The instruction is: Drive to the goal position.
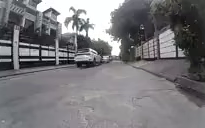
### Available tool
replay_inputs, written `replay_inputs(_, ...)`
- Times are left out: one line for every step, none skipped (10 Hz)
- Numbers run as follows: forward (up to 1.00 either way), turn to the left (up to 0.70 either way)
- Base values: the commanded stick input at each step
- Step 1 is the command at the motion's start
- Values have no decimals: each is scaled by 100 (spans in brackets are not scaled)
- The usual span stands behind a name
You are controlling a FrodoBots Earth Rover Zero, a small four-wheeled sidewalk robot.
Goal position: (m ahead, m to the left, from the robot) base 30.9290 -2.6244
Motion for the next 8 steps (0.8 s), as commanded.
replay_inputs(100, 1)
replay_inputs(100, 1)
replay_inputs(100, 1)
replay_inputs(100, 1)
replay_inputs(100, 1)
replay_inputs(100, 1)
replay_inputs(100, 1)
replay_inputs(100, 1)
